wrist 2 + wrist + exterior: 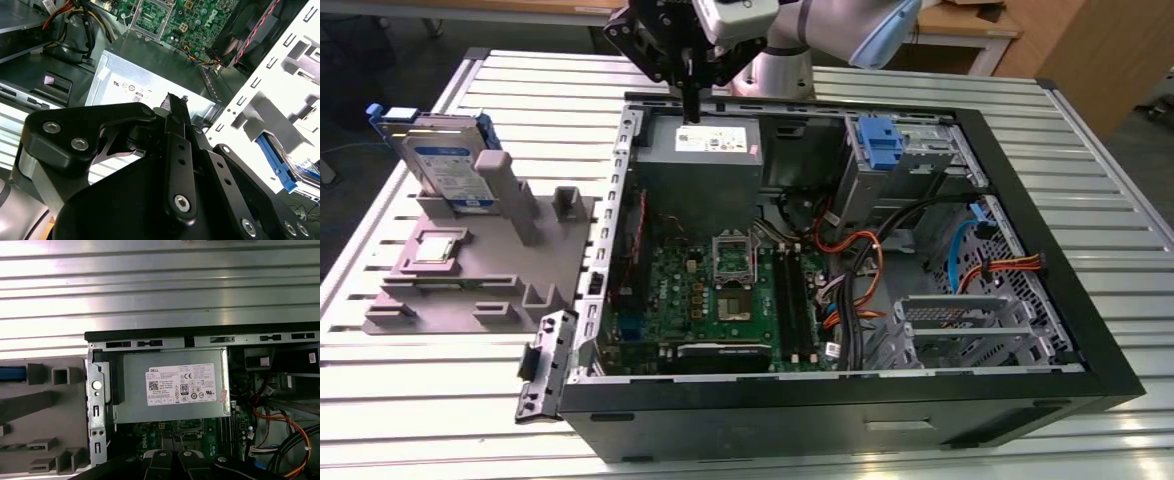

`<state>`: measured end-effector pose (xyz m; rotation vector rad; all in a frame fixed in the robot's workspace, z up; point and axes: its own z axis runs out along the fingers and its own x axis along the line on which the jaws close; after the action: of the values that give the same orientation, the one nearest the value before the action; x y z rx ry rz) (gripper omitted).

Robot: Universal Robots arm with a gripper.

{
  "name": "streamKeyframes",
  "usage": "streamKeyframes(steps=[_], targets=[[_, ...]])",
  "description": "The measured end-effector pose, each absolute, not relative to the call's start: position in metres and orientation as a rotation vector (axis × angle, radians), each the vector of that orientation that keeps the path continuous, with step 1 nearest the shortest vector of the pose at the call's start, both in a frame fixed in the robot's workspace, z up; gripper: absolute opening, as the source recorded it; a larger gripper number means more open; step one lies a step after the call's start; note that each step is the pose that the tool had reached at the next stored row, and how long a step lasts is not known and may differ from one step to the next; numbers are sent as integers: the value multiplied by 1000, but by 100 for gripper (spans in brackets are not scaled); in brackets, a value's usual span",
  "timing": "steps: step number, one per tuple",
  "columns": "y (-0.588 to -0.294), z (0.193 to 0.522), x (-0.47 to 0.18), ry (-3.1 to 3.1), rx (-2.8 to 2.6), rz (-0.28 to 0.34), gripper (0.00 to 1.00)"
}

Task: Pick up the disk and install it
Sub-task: 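Reach for the disk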

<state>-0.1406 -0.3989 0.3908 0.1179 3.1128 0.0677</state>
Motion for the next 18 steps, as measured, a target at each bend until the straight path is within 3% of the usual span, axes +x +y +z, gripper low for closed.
streamKeyframes(steps=[18], targets=[[-399,390,-149,3113,118,68,10]])
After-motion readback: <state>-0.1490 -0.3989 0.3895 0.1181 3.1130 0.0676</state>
